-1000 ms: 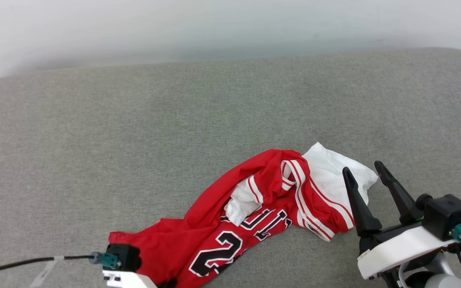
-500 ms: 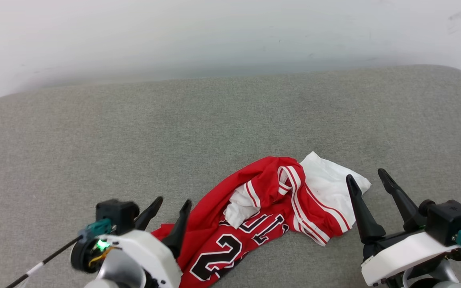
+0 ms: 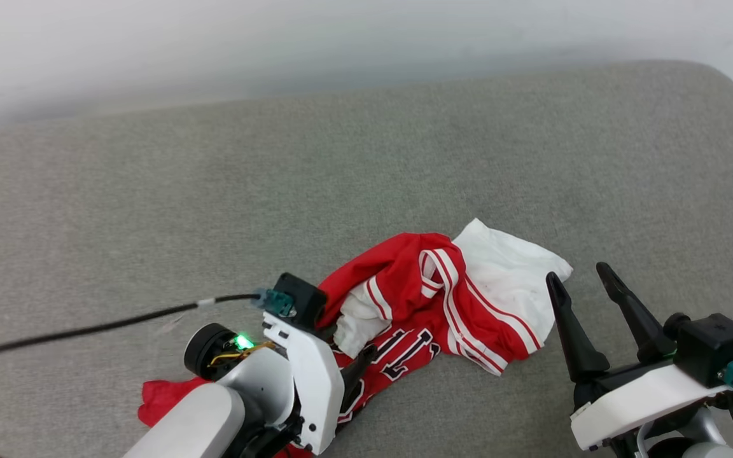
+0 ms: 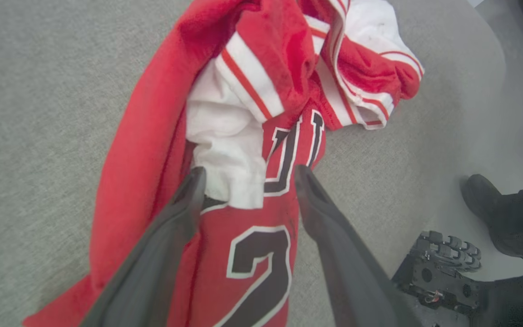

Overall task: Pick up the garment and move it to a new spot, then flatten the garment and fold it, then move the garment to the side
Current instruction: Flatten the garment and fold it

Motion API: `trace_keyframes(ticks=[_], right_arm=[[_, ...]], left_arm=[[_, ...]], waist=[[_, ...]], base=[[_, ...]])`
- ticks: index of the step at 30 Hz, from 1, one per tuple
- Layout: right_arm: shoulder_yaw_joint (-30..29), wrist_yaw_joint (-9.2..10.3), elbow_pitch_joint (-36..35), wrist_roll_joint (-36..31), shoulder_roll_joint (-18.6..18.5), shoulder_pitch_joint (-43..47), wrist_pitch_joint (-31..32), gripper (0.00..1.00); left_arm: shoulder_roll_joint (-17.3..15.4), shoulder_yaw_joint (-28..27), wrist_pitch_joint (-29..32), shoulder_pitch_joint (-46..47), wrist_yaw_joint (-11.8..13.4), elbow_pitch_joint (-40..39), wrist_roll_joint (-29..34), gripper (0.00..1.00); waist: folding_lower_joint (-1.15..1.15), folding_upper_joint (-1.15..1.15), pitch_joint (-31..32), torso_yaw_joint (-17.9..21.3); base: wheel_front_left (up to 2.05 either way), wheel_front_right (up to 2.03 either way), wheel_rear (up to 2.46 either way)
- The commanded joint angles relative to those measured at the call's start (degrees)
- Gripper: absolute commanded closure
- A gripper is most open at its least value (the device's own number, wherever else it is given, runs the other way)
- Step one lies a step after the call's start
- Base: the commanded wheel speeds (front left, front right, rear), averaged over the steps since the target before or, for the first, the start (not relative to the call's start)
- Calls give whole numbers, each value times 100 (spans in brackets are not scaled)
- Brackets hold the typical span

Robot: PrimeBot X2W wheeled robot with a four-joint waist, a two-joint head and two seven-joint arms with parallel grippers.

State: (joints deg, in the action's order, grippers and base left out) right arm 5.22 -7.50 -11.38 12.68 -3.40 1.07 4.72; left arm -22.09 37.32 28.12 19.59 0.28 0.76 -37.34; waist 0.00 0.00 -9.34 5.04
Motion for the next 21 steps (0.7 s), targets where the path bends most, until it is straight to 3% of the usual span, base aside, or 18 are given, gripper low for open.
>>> trace_keyframes(ticks=[1, 7, 8, 9, 15, 21], right_arm=[[1, 2, 11, 52, 16, -86, -28, 0], [1, 2, 122, 73, 44, -177, -153, 0], [-3, 2, 143, 78, 46, -190, -181, 0], [-9, 2, 156, 80, 50, -204, -186, 0], [-109, 2, 232, 81, 57, -215, -236, 0], [-189, 2, 259, 90, 58, -197, -195, 0]], left_arm=[[3, 22, 53, 108, -37, 46, -9, 0], [8, 158, 281, 391, -199, 354, 14, 0], [14, 166, 268, 421, -231, 375, 20, 59], [14, 171, 250, 438, -239, 392, 23, 100], [-129, -42, -106, 515, -149, 148, 154, 100], [-475, -686, -507, 330, 258, -438, 82, 100]], waist=[[0, 0, -117, 82], [0, 0, -319, 182], [0, 0, -339, 184], [0, 0, -349, 184], [0, 0, -342, 106], [0, 0, -304, -55]], base=[[0, 0, 0], [0, 0, 0], [0, 0, 0], [0, 0, 0], [0, 0, 0], [0, 0, 0]])
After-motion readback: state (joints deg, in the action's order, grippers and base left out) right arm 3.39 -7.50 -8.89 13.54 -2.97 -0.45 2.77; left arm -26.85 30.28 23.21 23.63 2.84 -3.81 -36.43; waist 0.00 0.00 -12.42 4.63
